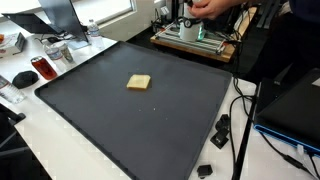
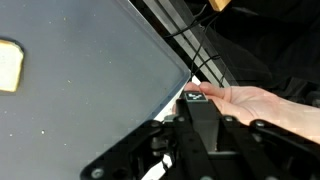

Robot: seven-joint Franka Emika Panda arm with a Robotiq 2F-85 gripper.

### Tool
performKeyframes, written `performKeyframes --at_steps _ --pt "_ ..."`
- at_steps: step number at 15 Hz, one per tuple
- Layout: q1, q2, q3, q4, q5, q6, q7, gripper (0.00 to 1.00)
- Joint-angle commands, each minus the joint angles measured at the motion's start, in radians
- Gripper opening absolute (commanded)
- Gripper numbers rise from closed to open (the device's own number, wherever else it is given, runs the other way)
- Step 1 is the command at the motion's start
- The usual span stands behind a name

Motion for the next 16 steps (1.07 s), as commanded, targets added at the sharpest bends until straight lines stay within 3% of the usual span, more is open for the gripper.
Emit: performKeyframes --at_steps 1,8,9,16 --pt "-0.018 0.02 0.003 0.021 0.008 -0.029 -0.024 0.05" --pt "-0.023 0.014 0.032 -0.002 0.014 0.002 0.02 0.05" --pt "-0.036 0.054 0.027 0.063 0.002 -0.011 0.051 0.05" --pt "-0.117 0.166 0.064 0.198 -0.103 0.063 0.401 0.05"
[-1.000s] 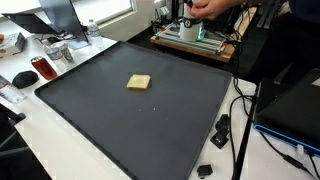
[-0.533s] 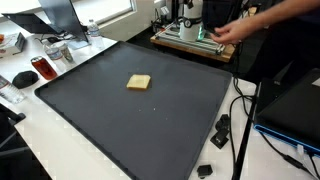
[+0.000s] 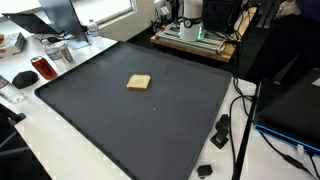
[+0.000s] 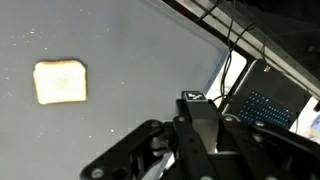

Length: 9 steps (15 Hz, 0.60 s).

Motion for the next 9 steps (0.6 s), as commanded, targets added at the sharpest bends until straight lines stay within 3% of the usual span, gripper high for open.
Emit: performKeyframes --at_steps 1,5,8,9 --pt "-0.027 0.079 0.049 0.085 -0.047 0.026 0.211 0.05" --pt "-0.008 0.103 0.135 0.111 -0.067 0.096 0.442 0.05" --pt "0.019 0.099 0.17 0.098 -0.043 0.125 0.454 0.05" --pt "0.008 0.099 0.159 0.096 -0.05 0.109 0.444 0.22"
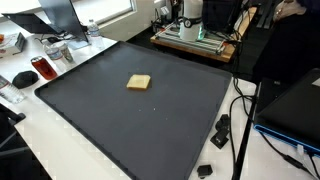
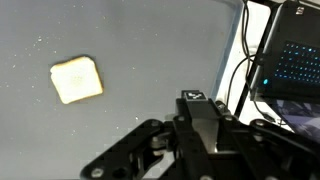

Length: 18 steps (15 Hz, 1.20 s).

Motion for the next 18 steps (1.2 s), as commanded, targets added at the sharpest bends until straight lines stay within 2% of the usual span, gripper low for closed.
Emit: performKeyframes --at_steps 1,8,9,11,14,18 --pt "0.014 0.001 0.002 0.002 -0.002 0.002 0.005 0.22" --pt "0.018 0.001 0.004 0.002 -0.002 0.003 0.007 0.22" --pt "0.018 0.001 0.004 0.002 -0.002 0.003 0.007 0.05" --pt "0.01 0.058 0.029 0.036 -0.024 0.023 0.102 0.05" --pt "-0.011 0.118 0.066 0.026 -0.099 0.116 0.297 0.05" --pt "-0.026 0.248 0.071 0.034 -0.172 0.232 0.528 0.05"
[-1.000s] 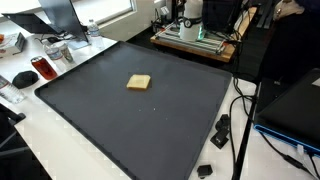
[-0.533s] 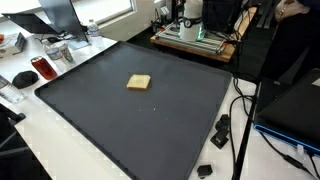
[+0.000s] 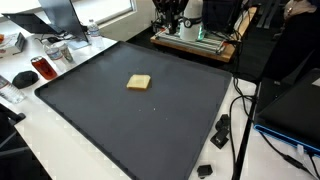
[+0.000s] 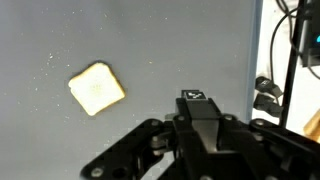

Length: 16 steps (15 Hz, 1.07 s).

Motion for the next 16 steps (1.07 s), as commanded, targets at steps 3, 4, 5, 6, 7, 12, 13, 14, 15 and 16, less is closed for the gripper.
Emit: performKeyframes --at_steps 3,4,5,6,7,12,13,14,15,16 --pt "-0.026 0.178 -0.009 0.052 -0.092 0.085 0.316 0.05" --pt "-0.027 0.199 -0.017 0.062 -0.106 0.088 0.37 0.05" --pt "-0.028 0.217 -0.029 0.073 -0.113 0.087 0.418 0.05" --pt "-0.027 0.233 -0.04 0.088 -0.119 0.081 0.467 0.05" --pt "-0.024 0.247 -0.051 0.104 -0.131 0.078 0.522 0.05" --pt "0.018 0.35 -0.077 0.255 -0.307 0.038 0.863 0.05" --pt "0.035 0.375 -0.079 0.29 -0.365 0.011 0.936 0.05" --pt "0.055 0.406 -0.078 0.33 -0.419 -0.034 1.002 0.05" --pt "0.073 0.433 -0.079 0.367 -0.46 -0.086 1.054 0.05" --pt "0.094 0.464 -0.077 0.406 -0.492 -0.148 1.096 0.05"
